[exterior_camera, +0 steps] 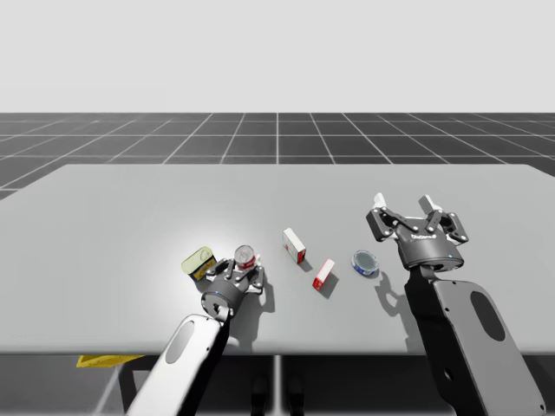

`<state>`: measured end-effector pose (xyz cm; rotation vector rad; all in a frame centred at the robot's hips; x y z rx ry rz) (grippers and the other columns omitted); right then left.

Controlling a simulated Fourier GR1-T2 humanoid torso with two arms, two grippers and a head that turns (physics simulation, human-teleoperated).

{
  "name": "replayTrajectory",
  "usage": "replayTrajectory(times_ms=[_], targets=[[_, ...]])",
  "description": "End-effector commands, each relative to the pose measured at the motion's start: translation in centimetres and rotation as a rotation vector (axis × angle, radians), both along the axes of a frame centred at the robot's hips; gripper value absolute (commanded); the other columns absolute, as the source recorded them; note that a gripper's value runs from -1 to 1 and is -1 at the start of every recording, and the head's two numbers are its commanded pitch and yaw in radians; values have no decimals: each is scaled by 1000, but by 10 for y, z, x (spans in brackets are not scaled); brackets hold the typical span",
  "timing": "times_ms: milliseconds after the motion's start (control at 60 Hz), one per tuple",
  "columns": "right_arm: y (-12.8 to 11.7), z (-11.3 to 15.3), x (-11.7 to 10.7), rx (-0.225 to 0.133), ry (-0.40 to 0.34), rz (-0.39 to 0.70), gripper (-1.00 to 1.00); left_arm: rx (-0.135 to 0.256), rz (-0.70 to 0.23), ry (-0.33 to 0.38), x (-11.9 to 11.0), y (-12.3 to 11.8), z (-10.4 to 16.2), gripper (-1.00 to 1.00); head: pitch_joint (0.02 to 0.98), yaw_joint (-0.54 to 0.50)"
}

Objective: Grasp the soup can and hold it up.

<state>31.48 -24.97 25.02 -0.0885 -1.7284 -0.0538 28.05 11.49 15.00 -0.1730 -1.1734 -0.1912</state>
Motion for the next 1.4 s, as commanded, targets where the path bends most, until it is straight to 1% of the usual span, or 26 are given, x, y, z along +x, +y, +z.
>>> replayTrajectory(times_ms=[17, 200, 283, 317, 400, 450, 700, 717, 783, 817, 833, 983, 1000, 1067, 1083, 1117, 1167, 1183, 1217, 1283, 1300, 1317, 1367, 1400], targets=[[-1, 0, 0, 0, 1, -1, -1000, -6, -89, 23, -4, -5, -8, 857, 473, 152], [-1, -1, 0, -1, 3, -3, -1000, 2, -92, 15, -3, -5, -8, 931, 464, 155], [-1, -1, 0, -1, 4, -3, -1000, -6, -87, -2, -4, -4, 0, 917, 465, 156], [-1, -1, 0, -1, 4, -3, -1000, -6, -87, -9, -4, -3, 3, 943, 466, 156], [-1, -1, 0, -1, 5, -2, -1000, -7, -98, -25, -4, -2, 15, 916, 467, 158], [-1, 0, 0, -1, 4, -2, -1000, 9, -110, -43, -4, -2, 23, 939, 465, 160], [-1, 0, 0, -1, 5, -3, -1000, 37, -142, -103, -6, -2, 61, 883, 455, 159], [-1, 0, 0, -1, 4, -3, -1000, 35, -144, -105, -5, -2, 63, 913, 455, 158], [-1, 0, 0, -2, 5, -3, -1000, 39, -143, -122, -4, -1, 70, 894, 453, 159], [-1, 0, 0, -1, 5, -3, -1000, 37, -143, -134, -2, 0, 76, 937, 452, 159], [-1, 0, -1, -1, 5, -3, -1000, 38, -143, -138, -2, 1, 78, 920, 452, 159], [-1, 0, -1, -4, 6, -4, -1000, 60, -148, -193, 5, 6, 101, 926, 448, 158], [-1, 0, 0, -5, 7, -5, -1000, 63, -148, -206, 7, 8, 107, 907, 447, 157], [-1, -1, 0, -9, 10, -6, -1000, 73, -150, -230, 10, 9, 118, 943, 447, 157], [-1, -1, 0, -10, 11, -7, -1000, 73, -148, -235, 11, 10, 120, 919, 447, 157], [-1, -1, 0, -10, 13, -9, -1000, 73, -150, -252, 12, 10, 128, 936, 447, 158], [-1, -1, 0, -11, 15, -11, -1000, 79, -149, -267, 13, 11, 134, 936, 447, 158], [-1, -1, 0, -11, 17, -11, -1000, 78, -146, -281, 15, 12, 141, 935, 447, 158], [-1, -1, 0, -12, 17, -12, -1000, 74, -145, -289, 15, 13, 145, 939, 448, 158], [-1, -1, 0, -12, 19, -12, -1000, 82, -139, -323, 18, 15, 158, 935, 447, 159], [-1, -1, 0, -12, 20, -12, -1000, 84, -138, -329, 18, 15, 160, 965, 447, 158], [-1, -1, 0, -13, 20, -11, -1000, 87, -135, -339, 19, 16, 164, 938, 447, 158], [-1, -2, 0, -13, 23, -13, -1000, 86, -134, -350, 20, 18, 170, 952, 447, 156], [-2, -2, 0, -17, 28, -18, -1000, 88, -129, -369, 21, 20, 178, 940, 447, 155]])
